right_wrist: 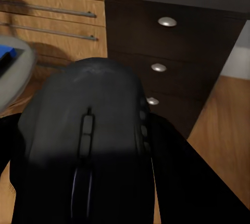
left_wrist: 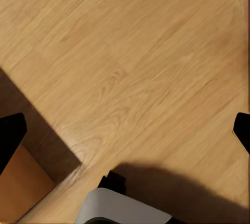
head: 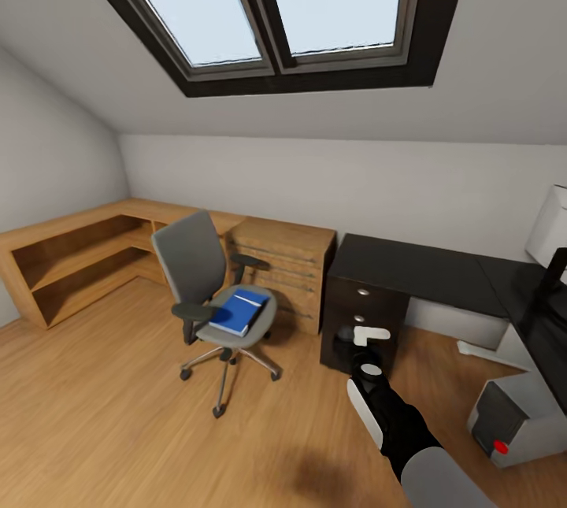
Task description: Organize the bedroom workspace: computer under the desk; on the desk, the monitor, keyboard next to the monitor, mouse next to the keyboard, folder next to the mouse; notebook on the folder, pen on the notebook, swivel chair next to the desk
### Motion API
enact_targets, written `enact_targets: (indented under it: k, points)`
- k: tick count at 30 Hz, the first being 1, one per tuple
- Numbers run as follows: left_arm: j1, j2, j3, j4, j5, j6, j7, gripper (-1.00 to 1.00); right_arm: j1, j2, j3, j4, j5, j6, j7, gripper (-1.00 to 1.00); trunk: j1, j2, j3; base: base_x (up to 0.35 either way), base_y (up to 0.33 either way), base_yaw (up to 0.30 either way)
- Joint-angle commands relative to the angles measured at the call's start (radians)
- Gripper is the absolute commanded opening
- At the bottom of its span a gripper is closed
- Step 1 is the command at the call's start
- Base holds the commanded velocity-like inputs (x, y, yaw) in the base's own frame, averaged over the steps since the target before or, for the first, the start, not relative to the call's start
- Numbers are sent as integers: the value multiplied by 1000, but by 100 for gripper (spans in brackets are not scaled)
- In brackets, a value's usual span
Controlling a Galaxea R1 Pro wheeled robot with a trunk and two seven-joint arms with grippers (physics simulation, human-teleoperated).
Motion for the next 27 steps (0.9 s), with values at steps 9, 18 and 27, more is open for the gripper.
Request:
enact_targets:
  k: [9,18,27]
  points:
    - [-1,2,-6,-1,7,1,9,100,-1,-1,5,-1,-11,3,-9,-100,1,-1,-1,325,0,0]
    - [-1,2,-5,0,6,0,9,100,-1,-1,5,-1,-11,3,-28,-100,1,-1,-1,326,0,0]
    - [-1,-2,-44,-9,4,-180,8,100,-1,-4,4,-23,-11,4,-29,-100,1,-1,-1,326,0,0]
